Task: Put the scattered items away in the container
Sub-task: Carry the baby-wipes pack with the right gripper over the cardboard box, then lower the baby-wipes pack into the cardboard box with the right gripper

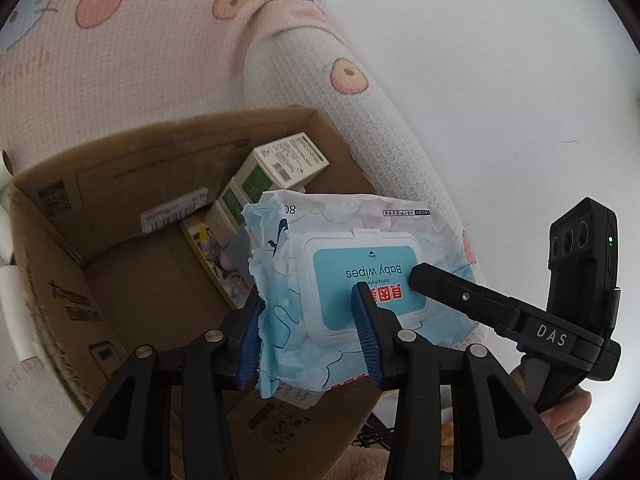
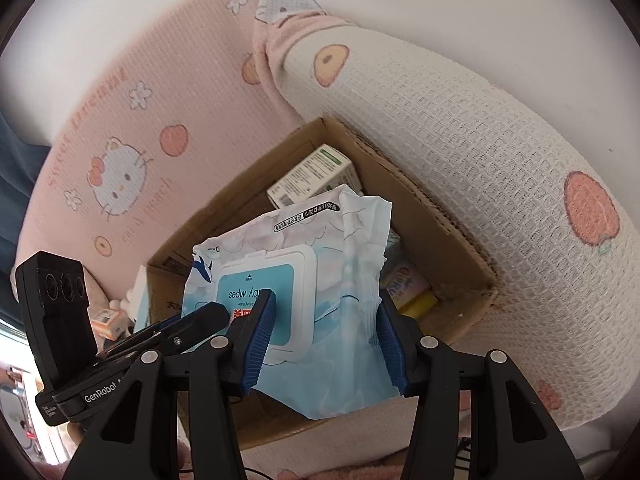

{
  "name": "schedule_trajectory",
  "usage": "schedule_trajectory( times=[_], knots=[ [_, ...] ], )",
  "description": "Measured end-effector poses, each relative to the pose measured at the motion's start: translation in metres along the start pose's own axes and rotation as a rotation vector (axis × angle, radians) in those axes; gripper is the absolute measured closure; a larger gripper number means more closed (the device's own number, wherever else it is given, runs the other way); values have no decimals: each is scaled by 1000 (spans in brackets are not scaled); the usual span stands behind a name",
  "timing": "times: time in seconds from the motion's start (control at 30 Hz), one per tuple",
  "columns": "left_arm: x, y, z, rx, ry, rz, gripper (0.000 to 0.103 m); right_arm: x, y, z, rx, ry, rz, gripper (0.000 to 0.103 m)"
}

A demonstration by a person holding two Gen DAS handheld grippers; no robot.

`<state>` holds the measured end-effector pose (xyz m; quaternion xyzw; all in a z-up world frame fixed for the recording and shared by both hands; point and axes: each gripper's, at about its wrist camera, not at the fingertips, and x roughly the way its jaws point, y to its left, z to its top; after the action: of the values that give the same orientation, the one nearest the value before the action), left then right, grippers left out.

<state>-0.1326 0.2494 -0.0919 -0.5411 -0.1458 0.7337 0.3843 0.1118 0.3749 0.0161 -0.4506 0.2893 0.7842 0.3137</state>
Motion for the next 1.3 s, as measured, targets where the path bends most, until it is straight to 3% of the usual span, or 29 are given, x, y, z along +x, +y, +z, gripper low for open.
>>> schedule_trajectory(
  times=[0.4, 0.63, 0.87, 0.97, 1.03, 1.1, 1.17, 1.3],
  knots=[
    [41, 12, -22, -64, 134, 5, 56, 39, -10, 10, -93, 222, -121, 55],
    [63, 24, -15, -109, 243, -23, 56, 60, -8, 23, -132, 330, -221, 55],
    [85, 18, -22, -88, 357, 113, 58, 70, -10, 39, -157, 310, -324, 55],
    [83, 16, -22, -81, 352, 80, 58, 64, -1, 40, -171, 307, -337, 55],
    [84, 16, -24, -91, 359, 80, 58, 63, 9, 35, -206, 318, -363, 58],
    [85, 16, -27, -95, 372, 82, 58, 64, 22, 28, -208, 323, -393, 76],
    [87, 19, -30, -109, 383, 86, 58, 67, 29, 22, -222, 346, -394, 85],
    [84, 29, -32, -167, 371, 119, 58, 82, 30, 17, -205, 396, -415, 88]
  ],
)
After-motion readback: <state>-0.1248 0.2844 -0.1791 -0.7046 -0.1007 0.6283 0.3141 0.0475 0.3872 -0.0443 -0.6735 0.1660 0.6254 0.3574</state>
